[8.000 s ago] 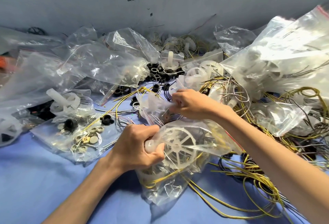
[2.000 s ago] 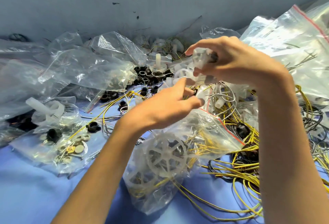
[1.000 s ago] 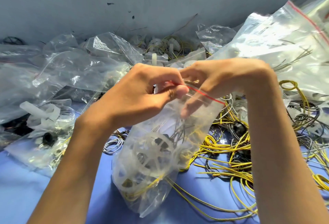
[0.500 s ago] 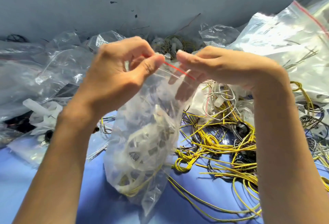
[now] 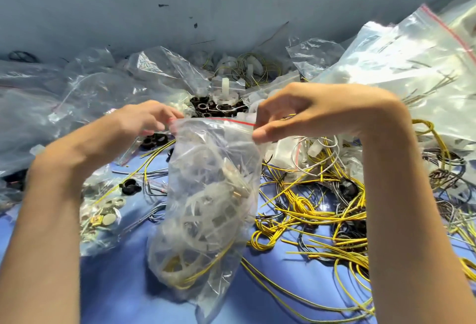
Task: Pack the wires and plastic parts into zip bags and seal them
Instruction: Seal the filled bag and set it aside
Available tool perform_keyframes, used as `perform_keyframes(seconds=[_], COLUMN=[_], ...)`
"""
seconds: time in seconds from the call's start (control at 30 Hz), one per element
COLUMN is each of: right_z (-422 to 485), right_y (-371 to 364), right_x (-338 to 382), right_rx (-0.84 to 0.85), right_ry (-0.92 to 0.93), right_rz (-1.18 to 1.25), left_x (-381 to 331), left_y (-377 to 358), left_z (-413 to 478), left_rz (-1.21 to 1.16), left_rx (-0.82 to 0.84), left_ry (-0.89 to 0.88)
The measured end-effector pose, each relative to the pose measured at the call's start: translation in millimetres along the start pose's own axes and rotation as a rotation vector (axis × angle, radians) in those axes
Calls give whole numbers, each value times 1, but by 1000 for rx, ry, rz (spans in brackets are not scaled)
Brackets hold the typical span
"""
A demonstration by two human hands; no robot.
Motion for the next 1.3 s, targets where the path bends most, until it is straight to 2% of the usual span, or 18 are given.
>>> perform_keyframes(seconds=[0.1, 0.3, 0.43, 0.53, 0.63, 0.73, 0.8, 1.03, 1.13, 1.3], right_z=[6, 6, 1, -4, -7, -6, -4, 1, 3, 6], right_y=[-7, 5, 4, 8, 10, 1, -4, -14, -15, -15], right_x=[2, -13, -22, -22, -27, -32, -34, -34, -38, -46], right_rx=[29, -79, -59, -106, -133, -44, 2, 102, 91, 32], right_ry=[12, -20, -64, -38, -57, -124, -153, -154, -178, -212], right_rz=[-70, -70, 185, 376, 444, 408, 381, 302, 275, 363], left_x=[-12, -32, -56, -63, -43, -18, -15, -12, -13, -15], left_y=[-6, -8, -5, -1, -3, -20, -28, -33, -31, -30], left_z=[-3, -10, -21, -24, -15, -6, -9, -11, -14, -9], left_rz=[48, -107, -211, -237, -139, -175, -252, -19, 32, -246], left_rx=[-28, -83, -136, -168, -179, -18, 92, 194, 191, 86], left_ry=[-78, -179, -315, -381, -252, -34, 31, 20, -12, 9])
Point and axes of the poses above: each hand's wrist, its own z-axis towards the middle knuckle, its own y-axis out of the back of the hand, x = y × z, the point moved 7 cm from there along z, towards the middle knuckle, and after that the axes turned 2 degrees about z, right-handed, at the moved point
